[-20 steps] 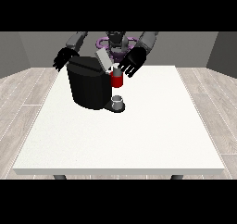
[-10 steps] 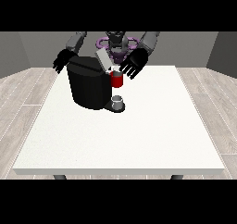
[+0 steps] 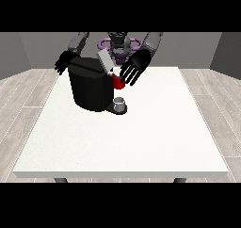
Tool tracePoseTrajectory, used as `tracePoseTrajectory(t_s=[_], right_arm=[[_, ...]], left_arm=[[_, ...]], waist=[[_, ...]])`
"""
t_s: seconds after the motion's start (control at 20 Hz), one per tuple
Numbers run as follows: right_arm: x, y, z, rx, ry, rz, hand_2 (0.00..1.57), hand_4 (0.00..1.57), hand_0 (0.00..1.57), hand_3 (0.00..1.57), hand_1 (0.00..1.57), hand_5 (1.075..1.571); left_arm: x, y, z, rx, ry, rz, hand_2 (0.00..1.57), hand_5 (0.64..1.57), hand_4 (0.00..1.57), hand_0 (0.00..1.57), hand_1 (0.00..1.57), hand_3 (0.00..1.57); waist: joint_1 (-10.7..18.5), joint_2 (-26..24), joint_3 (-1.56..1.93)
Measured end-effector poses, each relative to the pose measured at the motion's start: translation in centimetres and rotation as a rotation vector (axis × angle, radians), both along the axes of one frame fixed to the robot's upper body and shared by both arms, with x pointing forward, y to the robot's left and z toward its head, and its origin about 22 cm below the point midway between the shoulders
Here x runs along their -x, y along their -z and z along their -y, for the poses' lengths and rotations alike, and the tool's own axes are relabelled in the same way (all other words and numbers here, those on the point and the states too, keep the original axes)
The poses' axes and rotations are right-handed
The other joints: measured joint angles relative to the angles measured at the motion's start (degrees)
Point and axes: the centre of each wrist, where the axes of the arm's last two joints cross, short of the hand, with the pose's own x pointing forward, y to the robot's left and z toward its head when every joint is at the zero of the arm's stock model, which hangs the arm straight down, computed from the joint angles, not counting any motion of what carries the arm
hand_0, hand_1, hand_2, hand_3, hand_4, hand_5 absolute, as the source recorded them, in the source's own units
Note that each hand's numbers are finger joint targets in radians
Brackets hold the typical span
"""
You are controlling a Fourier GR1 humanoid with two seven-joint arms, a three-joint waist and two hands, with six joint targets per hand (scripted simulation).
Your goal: Insert the coffee pod into the coffee machine and close the lid
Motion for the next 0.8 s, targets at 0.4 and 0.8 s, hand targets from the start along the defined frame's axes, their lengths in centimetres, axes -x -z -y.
tracePoseTrajectory(t_s=[0.4,0.8], right_arm=[[0.6,1.8,0.7,-0.010,0.024,-0.042,0.00,0.41,0.00,0.00,0.00,1.571],[1.6,3.2,1.9,-0.028,0.035,-0.085,0.00,0.43,0.00,0.00,0.00,1.571]], left_arm=[[0.0,1.7,1.1,-0.035,0.020,-0.057,0.00,1.571,0.00,0.00,0.00,0.00],[0.2,3.4,1.3,-0.027,0.021,-0.101,0.00,1.571,0.00,0.00,0.00,0.00]], waist=[[1.8,-2.9,-0.05],[2.9,-6.6,-0.08]])
